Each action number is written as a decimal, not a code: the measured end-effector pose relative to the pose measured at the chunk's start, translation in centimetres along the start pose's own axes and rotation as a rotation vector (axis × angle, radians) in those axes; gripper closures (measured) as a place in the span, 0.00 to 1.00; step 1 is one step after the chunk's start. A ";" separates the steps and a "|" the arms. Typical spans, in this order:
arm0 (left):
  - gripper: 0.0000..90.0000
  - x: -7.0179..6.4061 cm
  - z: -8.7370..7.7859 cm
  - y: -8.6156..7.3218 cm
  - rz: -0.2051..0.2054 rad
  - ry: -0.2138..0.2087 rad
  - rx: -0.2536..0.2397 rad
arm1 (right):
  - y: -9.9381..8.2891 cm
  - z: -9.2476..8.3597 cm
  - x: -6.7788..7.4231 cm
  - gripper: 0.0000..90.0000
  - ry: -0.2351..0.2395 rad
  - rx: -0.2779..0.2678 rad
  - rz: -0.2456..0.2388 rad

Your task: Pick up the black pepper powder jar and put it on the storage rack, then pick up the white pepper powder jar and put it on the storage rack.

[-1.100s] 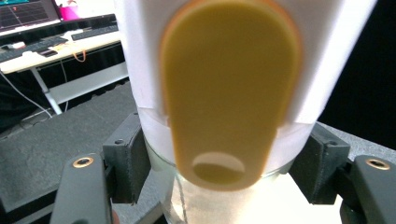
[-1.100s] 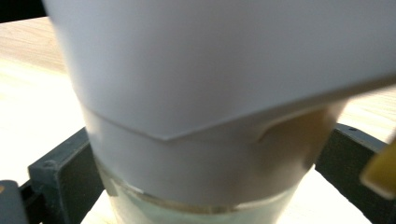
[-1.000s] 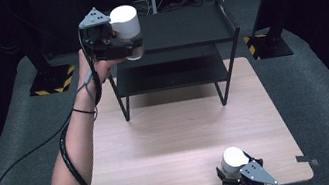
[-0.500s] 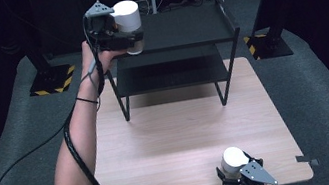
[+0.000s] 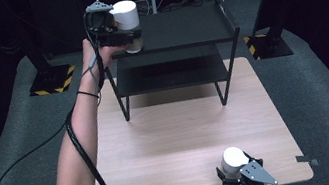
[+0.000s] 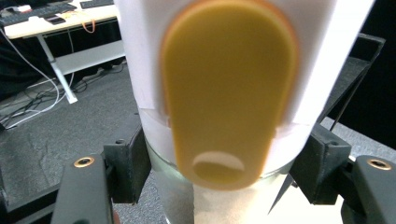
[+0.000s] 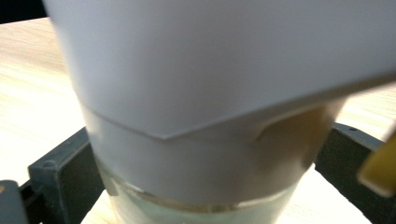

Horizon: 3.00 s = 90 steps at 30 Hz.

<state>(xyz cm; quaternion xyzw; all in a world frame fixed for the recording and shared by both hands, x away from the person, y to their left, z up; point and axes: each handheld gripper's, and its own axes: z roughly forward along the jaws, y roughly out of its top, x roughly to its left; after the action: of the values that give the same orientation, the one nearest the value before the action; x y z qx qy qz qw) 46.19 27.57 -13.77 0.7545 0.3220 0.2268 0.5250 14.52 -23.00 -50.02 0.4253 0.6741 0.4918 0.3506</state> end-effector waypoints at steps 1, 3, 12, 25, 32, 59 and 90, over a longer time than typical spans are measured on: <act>0.33 0.2 0.0 -0.1 -0.009 -0.006 -0.005 | 0.0 0.0 0.0 0.00 0.000 0.000 0.001; 0.33 0.6 0.0 -0.3 -0.019 -0.018 -0.013 | 0.0 0.0 0.0 0.00 0.000 0.000 0.001; 0.33 0.1 -0.1 -0.5 0.007 -0.005 -0.015 | 0.0 0.0 0.0 0.00 0.000 0.001 0.000; 0.27 -0.6 -0.5 0.1 0.007 0.029 0.001 | 0.0 0.0 -0.1 0.00 0.003 0.001 0.001; 0.07 -1.2 -1.7 2.0 0.063 0.021 0.132 | 0.1 0.0 -0.1 0.00 0.004 0.004 0.003; 0.00 -8.4 -5.5 -13.5 0.147 0.016 0.423 | 0.2 0.1 0.0 0.00 0.001 0.008 0.002; 0.00 -13.8 -3.7 -31.2 -0.050 0.158 0.391 | 0.2 0.1 0.1 0.00 -0.001 0.010 -0.006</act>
<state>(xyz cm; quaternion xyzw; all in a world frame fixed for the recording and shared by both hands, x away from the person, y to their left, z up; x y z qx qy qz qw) 26.42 27.50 -41.85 0.8135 0.4188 0.2055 0.3474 14.64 -22.81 -49.88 0.4251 0.6777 0.4872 0.3502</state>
